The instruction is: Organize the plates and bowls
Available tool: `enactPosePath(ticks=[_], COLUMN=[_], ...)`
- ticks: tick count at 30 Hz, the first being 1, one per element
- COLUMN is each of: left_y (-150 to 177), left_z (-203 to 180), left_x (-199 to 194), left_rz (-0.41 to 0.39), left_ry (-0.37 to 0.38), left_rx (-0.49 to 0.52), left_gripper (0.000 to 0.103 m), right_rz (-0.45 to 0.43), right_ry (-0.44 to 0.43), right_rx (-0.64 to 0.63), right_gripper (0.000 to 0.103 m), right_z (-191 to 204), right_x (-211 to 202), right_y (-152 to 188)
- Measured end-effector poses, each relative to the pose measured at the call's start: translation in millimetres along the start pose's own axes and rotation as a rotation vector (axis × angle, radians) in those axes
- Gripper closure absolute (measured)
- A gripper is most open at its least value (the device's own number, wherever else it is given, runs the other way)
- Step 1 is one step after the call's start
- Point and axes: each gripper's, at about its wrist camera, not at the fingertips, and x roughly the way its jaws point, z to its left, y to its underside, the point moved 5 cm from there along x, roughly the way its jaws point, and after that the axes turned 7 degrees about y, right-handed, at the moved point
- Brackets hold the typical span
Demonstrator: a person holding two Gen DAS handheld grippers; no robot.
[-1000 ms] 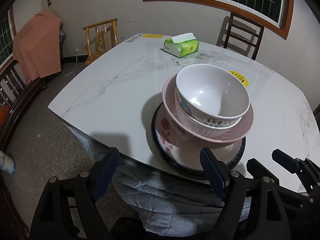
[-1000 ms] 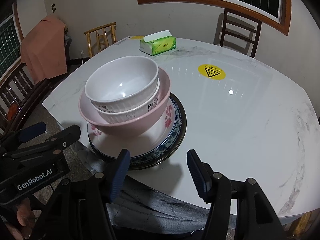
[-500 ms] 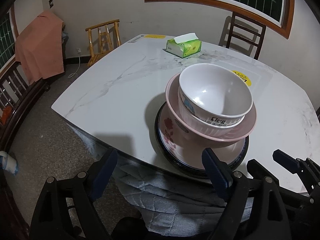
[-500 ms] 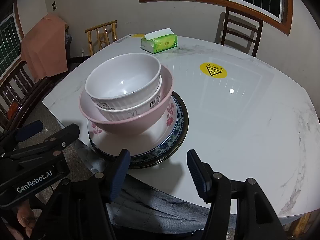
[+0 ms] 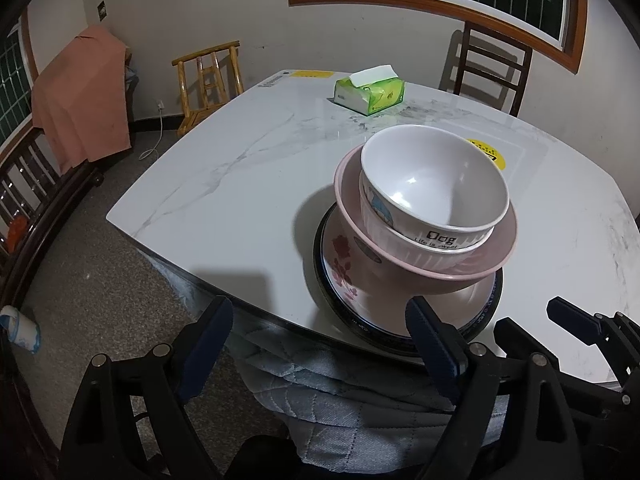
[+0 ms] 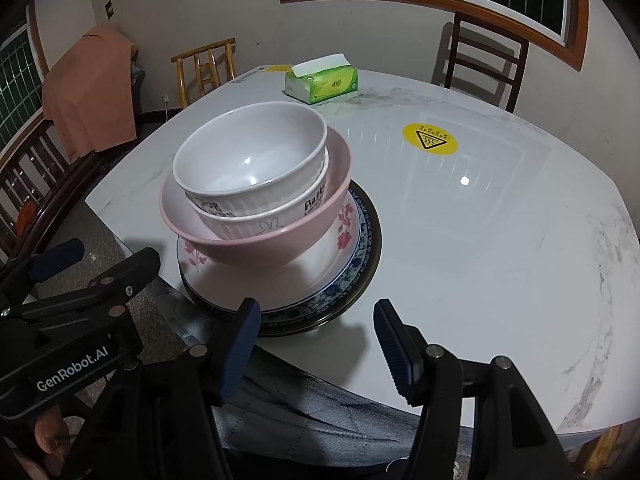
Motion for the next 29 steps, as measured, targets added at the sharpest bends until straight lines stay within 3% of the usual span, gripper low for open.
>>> enactPosePath(ticks=[16, 29], left_y=[1.0, 4.8], left_z=[1.9, 8.9], left_x=[2.0, 5.7], left_rz=[0.002, 0.026], left_ry=[-0.003, 0.038], left_rx=[0.004, -0.023], left_gripper=[0.015, 0.014], right_rz=[0.011, 0.018], right_ry=[-0.004, 0.002], right_rx=[0.003, -0.006], right_gripper=[0.043, 0.042], right_z=[1.1, 3.7], right_x=[4.3, 5.8], right_y=[0.3, -0.7])
